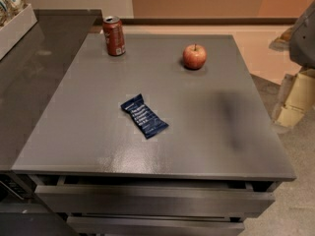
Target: Pick rxbar blueberry
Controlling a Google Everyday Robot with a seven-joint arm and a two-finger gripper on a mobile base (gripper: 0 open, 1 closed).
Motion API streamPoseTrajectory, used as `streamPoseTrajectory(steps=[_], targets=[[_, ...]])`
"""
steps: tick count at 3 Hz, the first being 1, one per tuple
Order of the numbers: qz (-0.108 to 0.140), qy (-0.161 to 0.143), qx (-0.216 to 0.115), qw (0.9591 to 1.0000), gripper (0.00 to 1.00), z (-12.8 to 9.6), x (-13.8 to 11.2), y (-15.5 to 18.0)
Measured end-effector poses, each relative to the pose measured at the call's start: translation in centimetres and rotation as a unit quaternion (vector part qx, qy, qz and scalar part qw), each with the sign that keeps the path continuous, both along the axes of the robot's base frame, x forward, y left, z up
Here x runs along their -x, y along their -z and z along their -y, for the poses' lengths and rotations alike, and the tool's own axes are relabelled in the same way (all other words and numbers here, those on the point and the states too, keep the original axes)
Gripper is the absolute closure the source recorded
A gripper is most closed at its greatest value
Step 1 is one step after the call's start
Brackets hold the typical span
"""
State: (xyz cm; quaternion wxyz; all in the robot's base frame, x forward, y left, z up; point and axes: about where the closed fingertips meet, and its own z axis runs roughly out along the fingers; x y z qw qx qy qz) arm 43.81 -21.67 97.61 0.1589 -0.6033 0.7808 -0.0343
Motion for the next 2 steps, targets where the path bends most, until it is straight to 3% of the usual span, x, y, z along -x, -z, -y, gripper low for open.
streamPoseTrajectory(steps=[1, 2], targets=[[0.001, 0.000, 0.000, 1.0000, 0.00, 0.0, 0.0, 0.0], [0.008, 0.008, -0.004, 0.9999, 0.00, -1.7, -0.2, 0.3]])
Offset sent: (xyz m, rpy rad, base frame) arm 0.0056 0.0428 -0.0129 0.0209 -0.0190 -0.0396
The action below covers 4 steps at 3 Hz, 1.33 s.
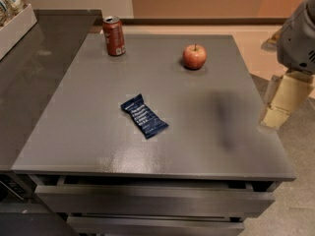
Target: Pick rxbar blueberry
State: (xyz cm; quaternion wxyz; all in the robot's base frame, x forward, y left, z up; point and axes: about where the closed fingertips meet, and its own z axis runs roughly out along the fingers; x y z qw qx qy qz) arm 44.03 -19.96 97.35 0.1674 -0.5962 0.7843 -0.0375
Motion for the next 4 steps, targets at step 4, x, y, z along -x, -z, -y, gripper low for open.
streamPoseTrajectory(steps=[4], targets=[[-0.033, 0.117, -0.061, 0.9907, 0.00, -12.0, -3.6, 4.3]])
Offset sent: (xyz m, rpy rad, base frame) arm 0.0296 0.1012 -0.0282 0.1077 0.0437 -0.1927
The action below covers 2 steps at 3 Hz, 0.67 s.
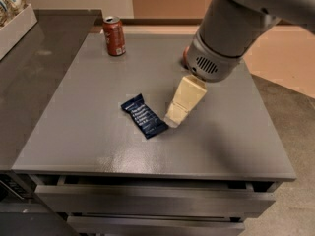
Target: Pick rxbar blueberry
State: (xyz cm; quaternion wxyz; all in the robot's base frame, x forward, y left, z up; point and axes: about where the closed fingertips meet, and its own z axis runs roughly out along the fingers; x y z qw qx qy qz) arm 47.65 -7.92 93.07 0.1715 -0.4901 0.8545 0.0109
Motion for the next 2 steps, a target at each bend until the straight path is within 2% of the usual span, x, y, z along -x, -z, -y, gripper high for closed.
streamPoseTrajectory(steps=[2], targets=[[0.001, 0.055, -0.020, 0.9983, 0.00, -4.5, -2.0, 4.4]])
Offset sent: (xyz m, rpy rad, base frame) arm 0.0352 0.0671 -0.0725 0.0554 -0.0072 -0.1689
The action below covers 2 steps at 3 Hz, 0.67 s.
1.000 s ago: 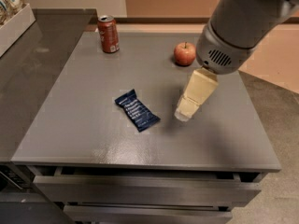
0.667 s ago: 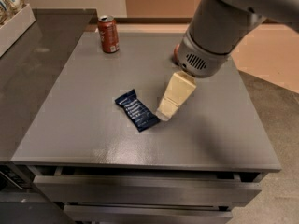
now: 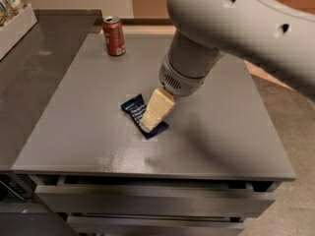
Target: Pick rxbar blueberry
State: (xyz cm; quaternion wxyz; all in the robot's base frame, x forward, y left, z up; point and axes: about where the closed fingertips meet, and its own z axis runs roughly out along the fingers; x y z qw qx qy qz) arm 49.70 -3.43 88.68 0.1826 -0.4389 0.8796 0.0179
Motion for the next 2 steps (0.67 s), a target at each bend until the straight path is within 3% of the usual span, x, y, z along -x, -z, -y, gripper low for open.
streamPoseTrajectory(steps=[2], targets=[[-0.010, -0.021, -0.006, 0.9997, 0.00, -4.4, -1.4, 2.9]])
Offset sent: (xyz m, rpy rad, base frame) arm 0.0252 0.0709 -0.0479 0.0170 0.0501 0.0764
